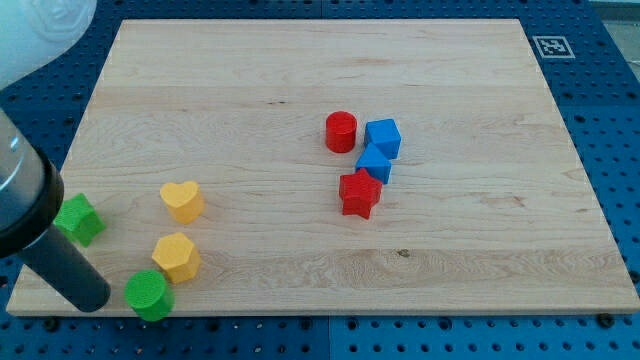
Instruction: Move the green circle towards the bottom center
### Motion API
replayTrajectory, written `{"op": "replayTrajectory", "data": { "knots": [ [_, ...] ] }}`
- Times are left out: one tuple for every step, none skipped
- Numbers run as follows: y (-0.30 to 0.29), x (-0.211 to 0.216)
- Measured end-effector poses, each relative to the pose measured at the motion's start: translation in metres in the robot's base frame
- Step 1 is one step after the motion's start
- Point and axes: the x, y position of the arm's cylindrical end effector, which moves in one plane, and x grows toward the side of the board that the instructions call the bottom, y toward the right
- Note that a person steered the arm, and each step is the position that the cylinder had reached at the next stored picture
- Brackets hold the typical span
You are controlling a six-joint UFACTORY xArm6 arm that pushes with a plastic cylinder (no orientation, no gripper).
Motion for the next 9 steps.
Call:
{"op": "replayTrajectory", "data": {
  "knots": [
    [0.006,0.001],
    [0.012,0.001],
    [0.019,0.0],
    [0.02,0.0],
    [0.037,0.001],
    [0.042,0.001],
    [0.067,0.001],
    [0.088,0.001],
    [0.11,0.001]
  ]
}}
